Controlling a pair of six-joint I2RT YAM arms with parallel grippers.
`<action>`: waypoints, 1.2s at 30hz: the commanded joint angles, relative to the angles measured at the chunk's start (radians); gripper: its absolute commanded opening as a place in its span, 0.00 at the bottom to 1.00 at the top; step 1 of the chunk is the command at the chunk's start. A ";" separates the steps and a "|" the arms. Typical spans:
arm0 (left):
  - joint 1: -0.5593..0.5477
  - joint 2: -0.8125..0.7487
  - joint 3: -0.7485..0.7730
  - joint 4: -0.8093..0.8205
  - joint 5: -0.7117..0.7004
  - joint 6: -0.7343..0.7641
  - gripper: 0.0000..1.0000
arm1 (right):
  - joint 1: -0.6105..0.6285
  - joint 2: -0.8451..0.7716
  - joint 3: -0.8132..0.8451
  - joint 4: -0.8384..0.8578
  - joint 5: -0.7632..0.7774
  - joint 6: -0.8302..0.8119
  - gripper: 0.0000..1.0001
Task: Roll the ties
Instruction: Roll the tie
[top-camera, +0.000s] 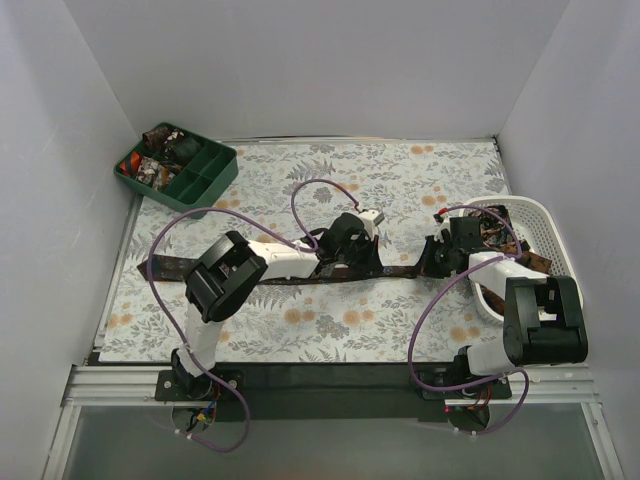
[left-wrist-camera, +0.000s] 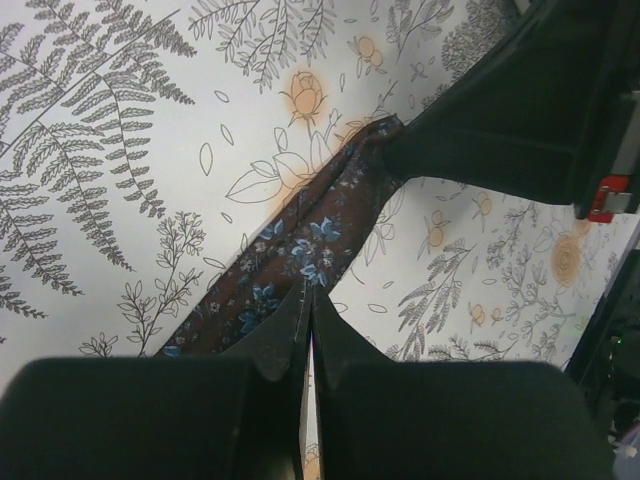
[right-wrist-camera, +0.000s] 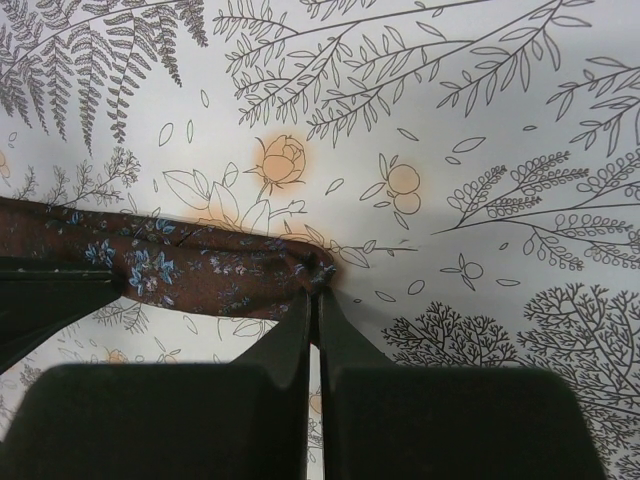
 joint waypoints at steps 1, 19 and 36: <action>-0.006 0.015 0.037 0.019 -0.015 0.003 0.00 | 0.008 -0.015 0.028 -0.022 0.033 -0.024 0.01; -0.008 0.065 -0.016 0.000 -0.077 -0.016 0.00 | 0.048 -0.095 0.148 -0.180 0.058 -0.015 0.01; -0.008 0.069 -0.015 0.025 -0.075 -0.033 0.00 | 0.190 -0.066 0.205 -0.093 -0.166 0.163 0.01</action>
